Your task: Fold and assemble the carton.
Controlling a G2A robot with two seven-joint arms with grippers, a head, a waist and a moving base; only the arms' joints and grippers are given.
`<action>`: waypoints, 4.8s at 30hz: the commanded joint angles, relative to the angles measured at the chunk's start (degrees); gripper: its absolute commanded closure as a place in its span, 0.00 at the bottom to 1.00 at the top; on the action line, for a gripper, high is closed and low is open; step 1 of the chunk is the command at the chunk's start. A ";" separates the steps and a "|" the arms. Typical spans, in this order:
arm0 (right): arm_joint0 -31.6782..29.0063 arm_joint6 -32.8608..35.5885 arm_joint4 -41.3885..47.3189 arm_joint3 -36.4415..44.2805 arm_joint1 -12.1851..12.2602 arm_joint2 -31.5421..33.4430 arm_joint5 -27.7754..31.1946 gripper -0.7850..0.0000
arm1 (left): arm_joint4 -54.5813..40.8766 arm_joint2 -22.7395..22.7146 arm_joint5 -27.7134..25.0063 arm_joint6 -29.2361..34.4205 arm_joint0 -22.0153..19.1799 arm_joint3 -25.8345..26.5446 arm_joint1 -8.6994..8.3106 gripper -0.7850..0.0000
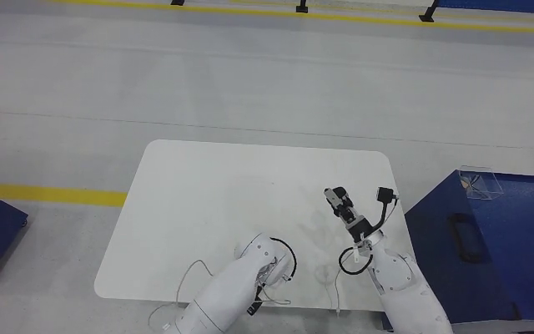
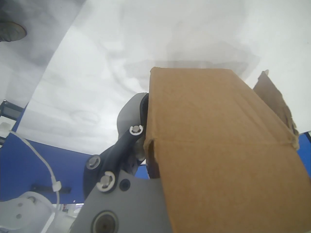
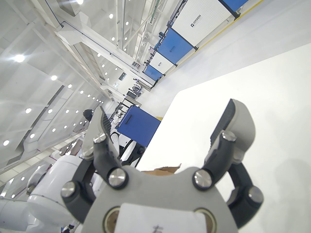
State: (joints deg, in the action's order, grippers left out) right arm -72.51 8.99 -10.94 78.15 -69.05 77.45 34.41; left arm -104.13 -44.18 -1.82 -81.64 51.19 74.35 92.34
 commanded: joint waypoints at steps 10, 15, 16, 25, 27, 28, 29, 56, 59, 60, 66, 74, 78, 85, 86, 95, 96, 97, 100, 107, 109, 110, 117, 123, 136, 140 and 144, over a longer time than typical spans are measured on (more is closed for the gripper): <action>-0.47 0.16 0.29 0.61 -0.10 0.41 -1.33 0.00 | 1.90 -1.48 6.62 0.85 -0.60 4.28 0.29 0.00; -0.75 -0.04 -0.33 1.84 -0.20 0.26 -3.06 0.00 | 9.17 -8.53 21.16 2.33 9.86 27.14 -3.63 0.00; -0.79 -0.05 -0.69 2.31 -0.23 0.17 -3.99 0.00 | 13.28 -10.98 28.25 4.98 13.44 34.39 -5.03 0.00; 0.89 -1.14 -2.74 5.18 -1.21 -3.56 -14.94 0.00 | 40.47 -28.12 53.45 50.30 34.78 51.02 -12.44 0.00; 1.50 -1.12 -1.95 5.75 -1.54 -4.72 -17.17 0.00 | 47.24 -30.70 53.29 63.70 36.22 49.15 -13.91 0.00; 1.50 -1.12 -1.95 5.75 -1.54 -4.72 -17.17 0.00 | 47.24 -30.70 53.29 63.70 36.22 49.15 -13.91 0.00; 1.50 -1.12 -1.95 5.75 -1.54 -4.72 -17.17 0.00 | 47.24 -30.70 53.29 63.70 36.22 49.15 -13.91 0.00; 3.79 11.83 -33.95 8.30 -1.64 -16.12 -29.76 0.00 | 92.95 -14.61 59.82 80.45 38.69 49.65 -24.32 0.00; 4.04 12.92 -36.35 7.87 -1.79 -17.17 -31.16 0.00 | 94.59 -14.46 59.82 83.05 38.20 48.57 -25.30 0.00; 4.15 13.32 -36.46 7.71 -1.86 -17.34 -31.61 0.00 | 94.34 -14.62 59.82 83.49 37.56 47.67 -25.42 0.00; 5.30 15.64 -40.06 5.82 -2.22 -19.38 -32.28 0.00 | 86.69 -12.74 59.82 76.83 30.87 39.13 -23.93 0.00; 6.70 16.68 -41.49 3.10 -2.78 -21.09 -31.38 0.00 | 75.27 -5.06 59.82 64.53 21.28 28.71 -22.27 0.00; 7.23 16.66 -41.94 2.20 -2.98 -21.44 -30.90 0.00 | 67.73 -1.12 59.82 56.83 17.37 25.34 -21.49 0.02; 8.18 15.40 -43.56 0.90 -3.34 -21.73 -31.06 0.00 | 50.10 5.03 59.82 42.70 10.41 22.37 -21.15 0.05; 8.28 15.33 -43.56 0.77 -3.40 -21.80 -31.09 0.00 | 48.52 5.39 59.82 41.29 9.89 22.37 -21.17 0.07; 6.37 11.01 -38.04 2.89 -3.10 -17.62 -26.13 0.00 | 40.95 3.19 58.44 33.97 9.03 28.16 -22.12 0.00; 5.62 11.58 -38.28 3.44 -2.72 -16.44 -24.97 0.00 | 40.62 2.11 57.54 33.08 10.21 29.91 -22.22 0.00; 4.74 12.30 -38.63 4.08 -2.32 -15.28 -23.81 0.00 | 40.91 1.33 57.05 32.58 11.20 31.45 -22.37 0.00; 1.90 14.28 -41.08 6.21 -1.18 -12.51 -20.03 0.00 | 43.38 0.09 55.64 31.18 13.54 34.91 -22.70 0.00; -3.70 21.19 -46.72 10.06 0.67 -9.11 -15.39 0.00 | 45.60 -1.39 52.82 31.93 16.74 39.20 -22.90 0.00; -3.70 21.69 -48.37 9.69 0.64 -9.91 -16.04 0.00 | 45.60 -1.39 52.82 31.93 16.74 39.20 -22.90 0.00; -3.48 21.44 -48.89 9.40 0.53 -10.56 -16.53 0.00 | 45.60 -1.39 52.82 31.93 16.74 39.20 -22.90 0.00; 1.24 18.00 -51.41 4.05 -0.99 -15.38 -23.14 0.00 | 45.60 -1.39 52.82 31.93 16.74 39.20 -22.90 0.00; 6.17 14.85 -47.55 -0.35 -2.81 -18.58 -26.72 0.00 | 46.96 -1.49 51.66 33.75 17.39 38.68 -22.94 0.00; 15.07 9.54 -43.42 -10.90 -7.10 -25.18 -35.84 0.00 | 48.68 -1.73 51.43 35.39 18.14 38.44 -23.00 0.00; 13.56 6.67 -43.42 -8.03 -6.84 -23.43 -35.64 0.00 | 48.55 -2.50 49.38 37.37 18.67 38.46 -23.03 0.00; 11.31 3.11 -44.37 -4.11 -6.76 -22.60 -36.81 0.00 | 53.02 -5.36 39.78 41.38 21.74 37.99 -23.47 0.00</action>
State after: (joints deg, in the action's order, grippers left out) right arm -60.68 12.97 -55.48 73.19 -75.77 54.68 -2.04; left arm -52.69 -48.96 41.64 -41.74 71.78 112.50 69.00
